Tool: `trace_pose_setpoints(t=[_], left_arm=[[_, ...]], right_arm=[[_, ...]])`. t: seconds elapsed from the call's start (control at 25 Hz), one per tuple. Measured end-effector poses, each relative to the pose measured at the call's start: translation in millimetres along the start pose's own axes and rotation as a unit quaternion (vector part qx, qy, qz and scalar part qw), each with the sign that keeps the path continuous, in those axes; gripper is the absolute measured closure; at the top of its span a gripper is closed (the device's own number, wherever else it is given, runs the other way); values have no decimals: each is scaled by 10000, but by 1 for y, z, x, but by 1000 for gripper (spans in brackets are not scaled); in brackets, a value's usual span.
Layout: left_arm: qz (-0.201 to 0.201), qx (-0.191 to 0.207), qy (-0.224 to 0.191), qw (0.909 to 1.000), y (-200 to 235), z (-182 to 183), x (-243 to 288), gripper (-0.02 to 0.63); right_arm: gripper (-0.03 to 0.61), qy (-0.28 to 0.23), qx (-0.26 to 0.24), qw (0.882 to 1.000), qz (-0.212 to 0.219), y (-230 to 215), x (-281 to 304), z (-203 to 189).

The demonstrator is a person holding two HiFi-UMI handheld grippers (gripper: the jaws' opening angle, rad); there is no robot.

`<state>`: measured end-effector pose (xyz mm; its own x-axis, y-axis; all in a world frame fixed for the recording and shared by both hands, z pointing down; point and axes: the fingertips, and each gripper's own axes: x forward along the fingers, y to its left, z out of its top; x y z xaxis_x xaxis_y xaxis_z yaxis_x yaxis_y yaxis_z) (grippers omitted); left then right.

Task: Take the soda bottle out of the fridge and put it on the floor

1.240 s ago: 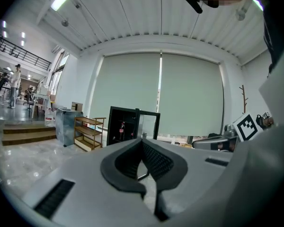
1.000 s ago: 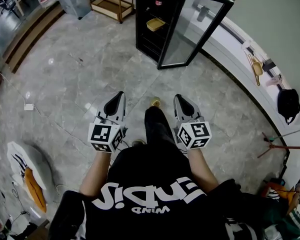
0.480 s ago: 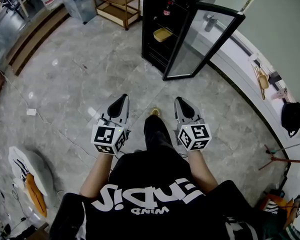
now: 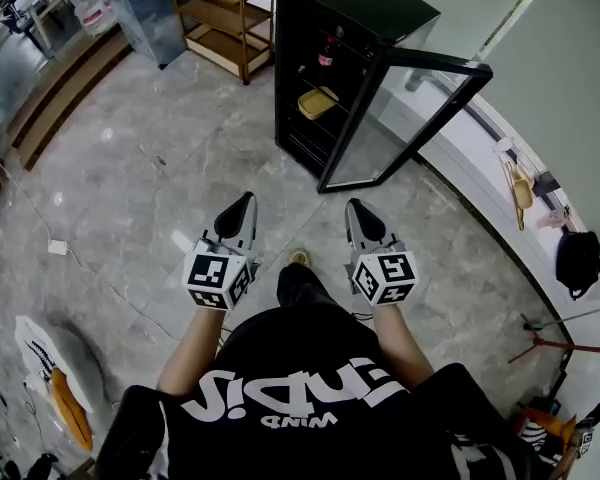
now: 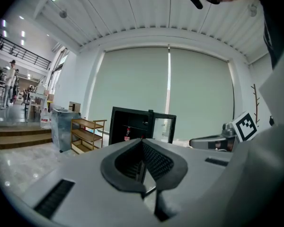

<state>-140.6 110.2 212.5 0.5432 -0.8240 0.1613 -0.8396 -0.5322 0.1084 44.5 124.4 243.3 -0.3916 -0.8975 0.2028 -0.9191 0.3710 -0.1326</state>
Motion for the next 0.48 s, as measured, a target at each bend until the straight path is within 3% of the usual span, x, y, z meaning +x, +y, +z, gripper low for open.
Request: trace_pose_setpoints(t=[0.48], left_arm=[[36,57,-52,10000,17,33,104,607]], right_arm=[[555,-16,-30,9998,201,-62,80,29]])
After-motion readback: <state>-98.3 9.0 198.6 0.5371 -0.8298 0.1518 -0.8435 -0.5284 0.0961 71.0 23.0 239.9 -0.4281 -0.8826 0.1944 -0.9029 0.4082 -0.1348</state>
